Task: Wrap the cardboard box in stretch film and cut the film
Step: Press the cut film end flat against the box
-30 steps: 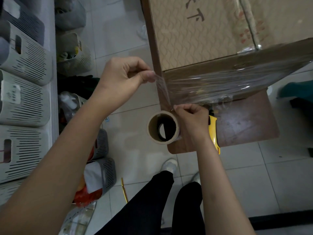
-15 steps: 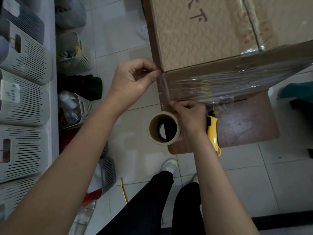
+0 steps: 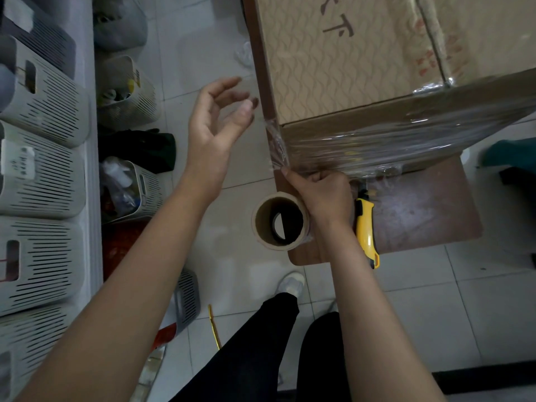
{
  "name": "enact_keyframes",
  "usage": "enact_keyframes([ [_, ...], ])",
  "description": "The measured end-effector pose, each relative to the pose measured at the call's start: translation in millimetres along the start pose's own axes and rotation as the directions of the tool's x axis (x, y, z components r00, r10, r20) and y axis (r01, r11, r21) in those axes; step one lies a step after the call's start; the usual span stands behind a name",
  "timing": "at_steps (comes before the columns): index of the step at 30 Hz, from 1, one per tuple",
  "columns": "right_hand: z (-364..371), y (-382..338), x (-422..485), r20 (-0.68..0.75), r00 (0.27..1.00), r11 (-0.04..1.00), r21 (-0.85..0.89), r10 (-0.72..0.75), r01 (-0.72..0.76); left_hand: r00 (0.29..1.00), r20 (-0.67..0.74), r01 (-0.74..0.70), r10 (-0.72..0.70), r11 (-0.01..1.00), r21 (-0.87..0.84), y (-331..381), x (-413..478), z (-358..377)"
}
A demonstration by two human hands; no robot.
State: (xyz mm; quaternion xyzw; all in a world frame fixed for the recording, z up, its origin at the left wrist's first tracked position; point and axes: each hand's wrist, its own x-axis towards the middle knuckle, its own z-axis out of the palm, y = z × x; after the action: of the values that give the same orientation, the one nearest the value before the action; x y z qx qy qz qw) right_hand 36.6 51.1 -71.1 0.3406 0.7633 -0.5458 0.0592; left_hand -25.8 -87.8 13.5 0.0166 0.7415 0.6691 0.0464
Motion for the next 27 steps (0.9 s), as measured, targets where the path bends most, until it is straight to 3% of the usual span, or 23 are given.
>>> enact_keyframes([
  [1, -0.1, -0.3, -0.1, -0.007, 1.000, 1.000, -0.005, -0.002, 0.002, 0.990, -0.132, 0.038, -0.041, 0.999, -0.025, 0.8, -4.0, 2.4],
  [3, -1.1, -0.9, -0.6, -0.004, 1.000, 1.000, -0.020, -0.005, 0.005, 0.896, -0.415, 0.120, -0.156, 0.986, -0.112, -1.5, -17.1, 8.8],
  [4, -1.6, -1.6, -1.0, 0.000, 1.000, 1.000, -0.024, -0.007, 0.007, 0.853, -0.470, 0.163, -0.227, 0.971, -0.173, -3.7, -26.5, 14.4],
  [6, -2.6, -2.5, -1.6, 0.002, 1.000, 1.000, -0.025, -0.009, 0.009, 0.847, -0.421, 0.265, -0.326, 0.944, -0.198, -6.2, -45.9, 29.6],
  [9, -2.6, -3.2, -1.8, -0.008, 1.000, 0.999, -0.037, -0.004, 0.004, 0.907, -0.185, 0.341, -0.377, 0.919, -0.198, -4.4, -60.5, 56.3],
  [11, -2.6, -3.0, -2.3, -0.008, 1.000, 0.999, -0.045, -0.018, 0.018, 0.909, -0.091, 0.378, -0.406, 0.897, -0.227, -3.2, -56.4, 69.2],
  [15, -3.3, -1.2, -2.0, 0.015, 0.999, 0.999, -0.025, -0.038, 0.038, 0.877, -0.098, 0.426, -0.470, 0.856, -0.292, -6.0, -35.4, 78.7],
  [20, -5.7, 1.1, -2.8, 0.049, 0.997, 0.998, 0.010, -0.057, 0.057, 0.862, 0.047, 0.489, -0.505, 0.802, -0.343, -0.2, -17.2, 79.1],
  [27, -29.9, 12.1, 6.8, 0.198, 0.978, 0.971, 0.210, 0.068, -0.110, 0.856, 0.037, 0.506, -0.515, 0.824, -0.255, 3.2, -1.5, 69.0],
])
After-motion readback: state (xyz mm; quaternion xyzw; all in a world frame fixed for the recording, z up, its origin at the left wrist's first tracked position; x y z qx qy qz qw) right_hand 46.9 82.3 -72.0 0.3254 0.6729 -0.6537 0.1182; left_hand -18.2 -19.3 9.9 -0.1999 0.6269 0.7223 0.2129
